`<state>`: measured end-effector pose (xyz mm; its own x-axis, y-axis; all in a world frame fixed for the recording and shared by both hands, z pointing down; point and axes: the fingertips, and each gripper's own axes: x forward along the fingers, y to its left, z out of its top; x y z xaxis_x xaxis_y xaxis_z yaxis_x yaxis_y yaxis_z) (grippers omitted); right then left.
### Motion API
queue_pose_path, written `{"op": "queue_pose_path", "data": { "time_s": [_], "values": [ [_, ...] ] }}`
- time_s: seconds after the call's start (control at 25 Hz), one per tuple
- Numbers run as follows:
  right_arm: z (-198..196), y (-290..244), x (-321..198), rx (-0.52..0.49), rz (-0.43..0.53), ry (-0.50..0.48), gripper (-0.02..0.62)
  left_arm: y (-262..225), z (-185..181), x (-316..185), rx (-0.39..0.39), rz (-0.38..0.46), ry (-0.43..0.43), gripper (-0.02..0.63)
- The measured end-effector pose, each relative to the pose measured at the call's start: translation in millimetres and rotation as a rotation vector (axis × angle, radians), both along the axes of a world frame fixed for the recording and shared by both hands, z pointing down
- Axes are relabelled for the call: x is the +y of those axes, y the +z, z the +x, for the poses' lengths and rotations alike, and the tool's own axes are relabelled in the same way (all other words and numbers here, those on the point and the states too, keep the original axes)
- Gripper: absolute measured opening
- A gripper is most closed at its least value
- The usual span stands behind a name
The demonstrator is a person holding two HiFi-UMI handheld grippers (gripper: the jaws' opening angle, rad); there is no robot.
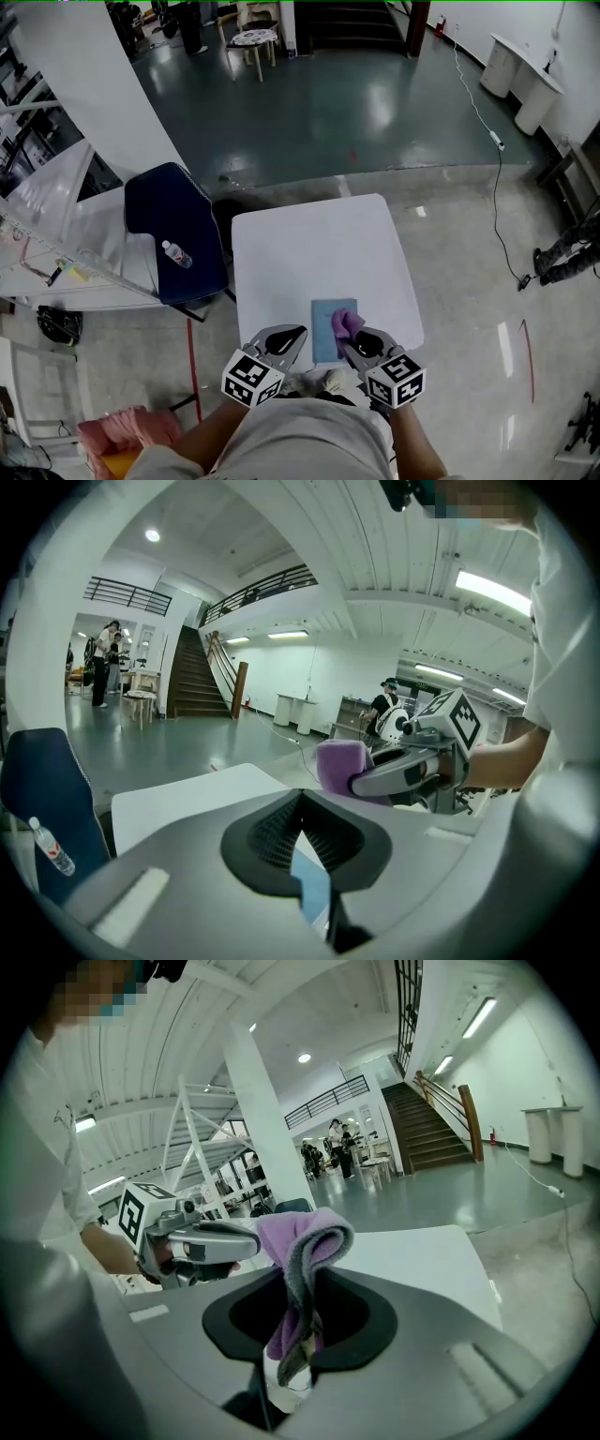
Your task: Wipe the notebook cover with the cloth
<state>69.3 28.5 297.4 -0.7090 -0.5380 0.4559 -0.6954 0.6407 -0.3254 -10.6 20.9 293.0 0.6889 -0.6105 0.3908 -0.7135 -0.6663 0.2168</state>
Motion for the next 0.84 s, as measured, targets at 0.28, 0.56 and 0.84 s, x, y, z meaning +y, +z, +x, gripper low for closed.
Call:
{"op": "queue_pose_path", "data": {
  "time_s": [0.28, 0.56, 0.84],
  "values": [
    [0.5, -0.2, 5.1, -0.006, -0.003, -0.007, 0.101, -5.6, 1.5, -0.4, 0.009, 0.014, -0.013, -0.002],
    [-4.7, 0.1, 6.3, -0.007, 0.003, -0.026, 0.101, -7.8, 0.4, -0.1, 0.012, 0.027, -0.022, -0.002],
    [-6.4, -1.3, 7.6, -0.009, -0.002, -0.041, 0.101, -9.6, 1.5, 1.0, 0.013, 0.026, -0.026, 0.0]
  ]
}}
